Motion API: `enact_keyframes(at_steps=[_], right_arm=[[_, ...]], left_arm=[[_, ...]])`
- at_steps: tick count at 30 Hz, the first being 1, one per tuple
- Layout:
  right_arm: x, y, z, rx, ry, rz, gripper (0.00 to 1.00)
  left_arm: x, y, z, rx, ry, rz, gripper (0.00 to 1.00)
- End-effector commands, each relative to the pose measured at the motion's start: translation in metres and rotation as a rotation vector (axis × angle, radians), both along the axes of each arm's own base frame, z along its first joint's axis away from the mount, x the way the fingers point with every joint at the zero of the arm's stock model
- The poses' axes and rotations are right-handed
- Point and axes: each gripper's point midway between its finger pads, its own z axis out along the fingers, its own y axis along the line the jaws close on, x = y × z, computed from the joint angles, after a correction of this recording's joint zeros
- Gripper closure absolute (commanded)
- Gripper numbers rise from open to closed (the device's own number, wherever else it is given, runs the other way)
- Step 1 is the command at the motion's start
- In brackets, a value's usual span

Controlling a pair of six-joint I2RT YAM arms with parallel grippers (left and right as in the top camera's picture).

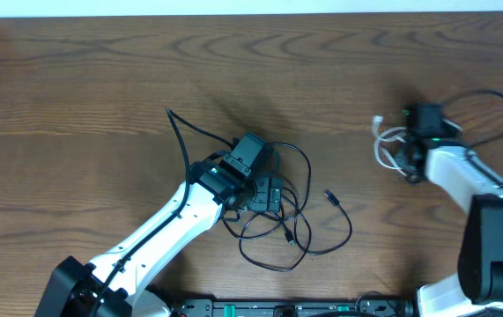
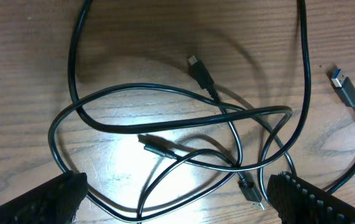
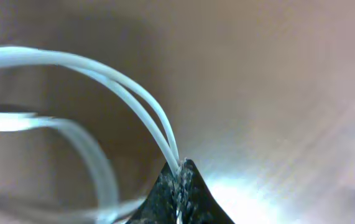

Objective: Untangle cables
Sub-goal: 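Carry the white cable to the right table edge with the right gripper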

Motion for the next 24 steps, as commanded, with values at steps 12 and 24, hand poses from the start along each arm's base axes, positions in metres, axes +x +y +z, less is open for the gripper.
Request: enact_keyframes(at_steps=[12,24], right_arm=[[-0.038,-0.052,0.022,0.233,-0.089,-0.337,0.99],[-0.035,-0.070,0.098,0.037,-0.250,-0.184,0.99]], left_arm=[[0.004,0.000,0.005,0.004,-0.021,-0.003,0.02],[0.005,0.000,0.005,0.004,-0.021,-0.003,0.02]])
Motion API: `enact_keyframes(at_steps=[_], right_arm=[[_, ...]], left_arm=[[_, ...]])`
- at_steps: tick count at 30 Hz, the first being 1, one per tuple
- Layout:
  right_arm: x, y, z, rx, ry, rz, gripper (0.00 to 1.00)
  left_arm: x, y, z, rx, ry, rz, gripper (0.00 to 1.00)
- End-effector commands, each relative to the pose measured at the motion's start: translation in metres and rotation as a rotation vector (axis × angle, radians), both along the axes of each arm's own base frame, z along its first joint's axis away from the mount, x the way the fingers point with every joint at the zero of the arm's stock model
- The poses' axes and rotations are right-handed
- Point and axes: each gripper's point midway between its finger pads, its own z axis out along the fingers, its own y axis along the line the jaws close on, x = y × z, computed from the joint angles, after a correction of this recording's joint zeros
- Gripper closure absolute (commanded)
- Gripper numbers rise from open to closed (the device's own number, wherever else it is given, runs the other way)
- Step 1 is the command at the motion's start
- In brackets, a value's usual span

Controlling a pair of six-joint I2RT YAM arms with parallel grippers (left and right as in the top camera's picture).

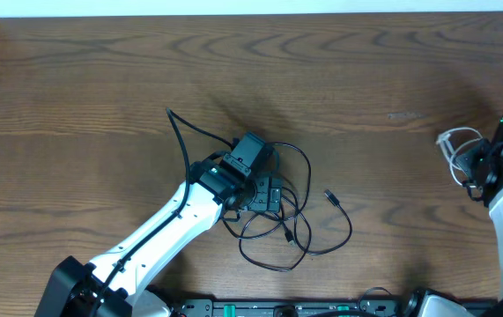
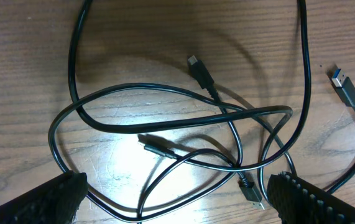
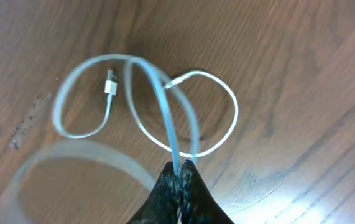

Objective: Untangle cables
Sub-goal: 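Carry the white cable to the right table edge with the right gripper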

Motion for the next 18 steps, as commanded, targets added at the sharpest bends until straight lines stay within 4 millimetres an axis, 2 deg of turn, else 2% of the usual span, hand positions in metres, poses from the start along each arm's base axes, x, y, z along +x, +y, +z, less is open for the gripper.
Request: enact_keyframes(at_steps=[1,9,16,17,18], right_arm=[[-0.006,-0.015,-0.007,-0.083,0.054,-0.022,0.99],[-0.013,-0.026,-0.056,-0.037,0.109,-0.137,0.99],[-0.024,-0.037,-0.074,0.003,0.146,-0.222,0.97],[-0.025,-0.038,-0.074,0.011,0.146,-0.224,0.91],[-0.023,-0.035,-0.076,0.037,0.137,-0.216,0.60]], left_arm=[[0.005,0.000,0.005,0.003,-0.021,-0.003,0.02],[0.005,0.000,0.005,0.003,-0.021,-0.003,0.02],[0.005,0.000,0.005,0.003,-0.021,-0.003,0.02],[0.005,0.000,0.005,0.003,-0.021,-0.003,0.02],[0.005,0.000,0.005,0.003,-0.021,-0.003,0.02]])
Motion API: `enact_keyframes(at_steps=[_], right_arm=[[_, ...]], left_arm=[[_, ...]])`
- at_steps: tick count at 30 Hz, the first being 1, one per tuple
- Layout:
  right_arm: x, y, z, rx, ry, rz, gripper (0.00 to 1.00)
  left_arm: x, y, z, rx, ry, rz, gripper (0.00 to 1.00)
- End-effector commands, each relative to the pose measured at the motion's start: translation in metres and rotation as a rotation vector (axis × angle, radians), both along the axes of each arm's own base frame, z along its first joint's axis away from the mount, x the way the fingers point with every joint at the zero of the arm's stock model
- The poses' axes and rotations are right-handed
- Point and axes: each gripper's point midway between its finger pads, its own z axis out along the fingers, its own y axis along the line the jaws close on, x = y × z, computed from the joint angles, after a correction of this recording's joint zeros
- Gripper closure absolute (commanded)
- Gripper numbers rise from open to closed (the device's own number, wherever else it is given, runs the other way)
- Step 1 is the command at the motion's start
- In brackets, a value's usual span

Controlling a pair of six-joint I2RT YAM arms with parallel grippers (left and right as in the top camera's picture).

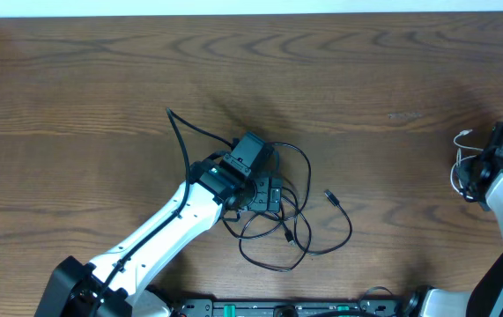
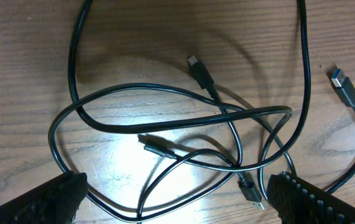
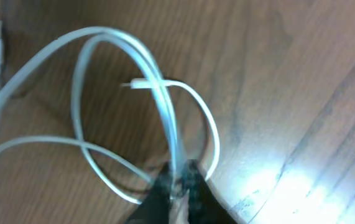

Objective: Untangle cables
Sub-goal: 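Carry the white cable to the right table edge with the right gripper, then hold the white cable at the right edge with the right gripper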

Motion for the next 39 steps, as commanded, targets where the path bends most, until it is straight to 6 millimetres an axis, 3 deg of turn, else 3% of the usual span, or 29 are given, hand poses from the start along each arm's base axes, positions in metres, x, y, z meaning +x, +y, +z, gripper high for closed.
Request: enact_keyframes(at_steps=[1,4,13,16,23,26,34,39], right_arm=[[-0.003,0.000,-0.005,0.036,-0.012,-0.038,0.37],[0.001,0.006,-0.007,0.075,-0.029,-0.019,0.27],[0.019,0.026,-0.003,0.141,-0.069,0.169,0.19],[0.018,0.028,0.012,0.135,-0.096,0.184,0.16],[0.009,0.037,0.072,0.040,-0.201,0.258,0.10],[0.011,0.045,0.083,0.012,-0.214,0.320,0.06],[0.016,0.038,0.052,-0.014,-0.096,0.326,0.01],[0.017,0.033,0.009,0.036,0.006,0.312,0.05]], left_arm=[[0.005,0.000,0.005,0.003,-0.021,-0.003,0.02],[0.004,0.000,0.005,0.004,-0.021,-0.003,0.02],[0.005,0.000,0.005,0.003,-0.021,-0.003,0.02],[0.004,0.000,0.005,0.004,-0.021,-0.003,0.02],[0.004,0.000,0.005,0.004,-0.021,-0.003,0.02],[0.005,0.000,0.005,0.003,-0.021,-0.003,0.02],[0.004,0.000,0.005,0.004,-0.021,-0.003,0.02],[0.005,0.000,0.005,0.003,-0.021,-0.003,0.02]])
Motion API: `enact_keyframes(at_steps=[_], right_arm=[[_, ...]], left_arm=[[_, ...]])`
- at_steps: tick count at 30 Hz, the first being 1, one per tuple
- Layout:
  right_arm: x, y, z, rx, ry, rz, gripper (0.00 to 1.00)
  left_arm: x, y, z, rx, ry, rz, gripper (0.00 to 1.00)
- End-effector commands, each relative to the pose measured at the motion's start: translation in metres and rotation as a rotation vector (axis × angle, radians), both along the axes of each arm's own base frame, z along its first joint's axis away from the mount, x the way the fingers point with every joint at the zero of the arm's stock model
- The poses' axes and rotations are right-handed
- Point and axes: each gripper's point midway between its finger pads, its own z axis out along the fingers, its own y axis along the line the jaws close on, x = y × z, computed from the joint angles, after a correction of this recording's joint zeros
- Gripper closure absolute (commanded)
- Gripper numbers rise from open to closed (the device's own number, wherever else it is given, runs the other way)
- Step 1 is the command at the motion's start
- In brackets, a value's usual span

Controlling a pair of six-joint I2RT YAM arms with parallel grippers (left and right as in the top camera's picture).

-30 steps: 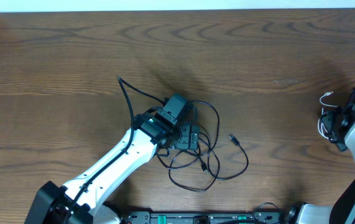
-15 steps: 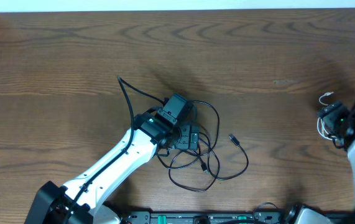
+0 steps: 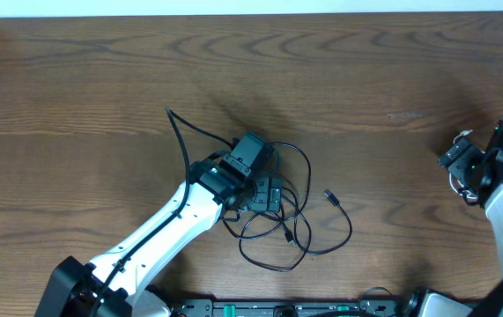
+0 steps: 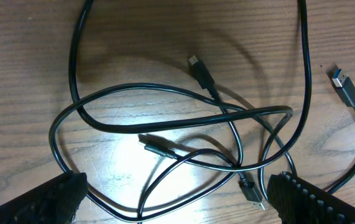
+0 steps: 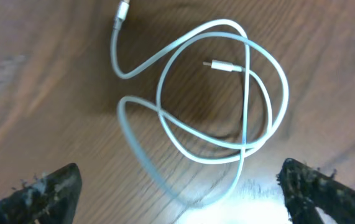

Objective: Untangle cables
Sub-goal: 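Hold the white cable at the right edge with the right gripper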

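A loosely coiled white cable (image 5: pixel 247 99) lies flat on the wood at the table's far right. Just above it my right gripper (image 5: pixel 186 199) is open and holds nothing; in the overhead view this gripper (image 3: pixel 464 161) hides most of the cable. Near the table's middle, black cables (image 4: pixel 165 126) lie in a tangle of crossing loops. A USB-C plug (image 4: pixel 199 70) sits inside the loops and a USB-A plug (image 4: pixel 346 87) lies off to the right. My left gripper (image 4: pixel 177 205) hovers open over the tangle (image 3: pixel 286 224), touching none of it.
The brown wooden table (image 3: pixel 101 70) ends at a white strip along its back edge. One black strand (image 3: pixel 179 132) runs out to the upper left of the tangle. A loose plug (image 3: pixel 332 197) lies to the tangle's right.
My right gripper has opened and let go of the white cable, which now lies coiled on the table beneath it. The left arm and the black tangle have not moved.
My right gripper was shut on the white cable right of the table's middle, apart from the black tangle. Then it held the cable at the far right edge, still shut 1.3 s ago. Now the cable rests there, released. The left gripper stayed open over the tangle throughout.
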Motion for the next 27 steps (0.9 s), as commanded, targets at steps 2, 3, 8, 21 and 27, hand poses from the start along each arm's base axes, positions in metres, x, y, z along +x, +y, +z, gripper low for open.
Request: enact_keyframes(at_steps=[2,3,8,21,27], right_arm=[[-0.007,-0.010,-0.030,-0.002,0.101,-0.020,0.07],[-0.011,-0.014,-0.034,0.001,0.112,-0.050,0.08],[-0.026,-0.030,-0.041,0.057,0.114,-0.204,0.04],[-0.036,-0.038,-0.061,0.098,0.101,-0.297,0.57],[-0.041,-0.040,-0.079,0.113,0.108,-0.320,0.76]], left_arm=[[0.005,0.000,0.005,0.003,-0.021,-0.004,0.02],[0.005,0.000,0.005,0.003,-0.021,-0.003,0.02],[0.005,0.000,0.005,0.003,-0.021,-0.004,0.02],[0.005,0.000,0.005,0.003,-0.022,-0.003,0.02],[0.005,0.000,0.005,0.003,-0.021,-0.003,0.02]])
